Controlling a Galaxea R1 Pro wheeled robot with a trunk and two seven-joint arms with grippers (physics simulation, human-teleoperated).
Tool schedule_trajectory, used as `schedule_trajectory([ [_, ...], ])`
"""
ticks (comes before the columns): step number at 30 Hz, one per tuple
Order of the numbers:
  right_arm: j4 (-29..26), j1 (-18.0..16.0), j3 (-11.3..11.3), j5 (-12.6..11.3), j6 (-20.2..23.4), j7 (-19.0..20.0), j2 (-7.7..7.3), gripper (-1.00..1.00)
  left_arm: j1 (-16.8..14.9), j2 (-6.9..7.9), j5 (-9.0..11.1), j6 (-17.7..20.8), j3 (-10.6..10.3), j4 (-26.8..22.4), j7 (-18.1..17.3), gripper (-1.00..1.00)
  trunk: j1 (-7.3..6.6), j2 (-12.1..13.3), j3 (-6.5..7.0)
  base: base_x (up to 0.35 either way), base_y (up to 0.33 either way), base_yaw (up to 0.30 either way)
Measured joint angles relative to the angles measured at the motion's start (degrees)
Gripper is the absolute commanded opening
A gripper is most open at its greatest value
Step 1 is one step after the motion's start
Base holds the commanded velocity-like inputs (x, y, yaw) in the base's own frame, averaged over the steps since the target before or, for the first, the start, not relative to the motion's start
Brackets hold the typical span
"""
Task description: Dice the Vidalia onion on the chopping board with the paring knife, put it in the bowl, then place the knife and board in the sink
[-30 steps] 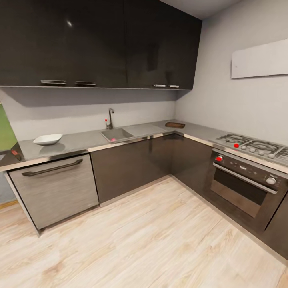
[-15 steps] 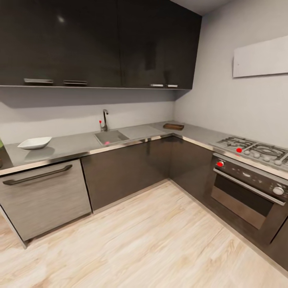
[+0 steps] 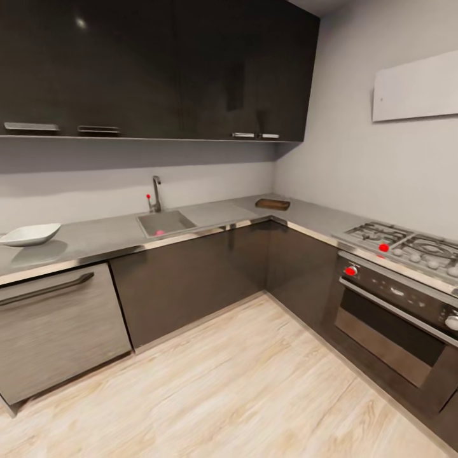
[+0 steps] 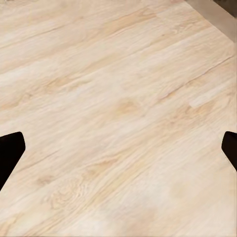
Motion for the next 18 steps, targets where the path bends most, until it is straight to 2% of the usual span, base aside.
schedule_trajectory([
  [14,0.01,0.00,0.01,0.00,0.00,0.00,0.00,1.00,0.00,0.00,0.02,0.02,0.00,0.00,0.00,1.00,0.00,0.00,0.00,0.285,-0.182,0.000],
  [18,0.02,0.00,0.00,0.00,0.01,0.00,0.00,1.00,0.00,0.00,0.04,0.02,0.00,-0.01,0.00,1.00,0.00,0.00,0.00,0.284,-0.047,0.000],
])
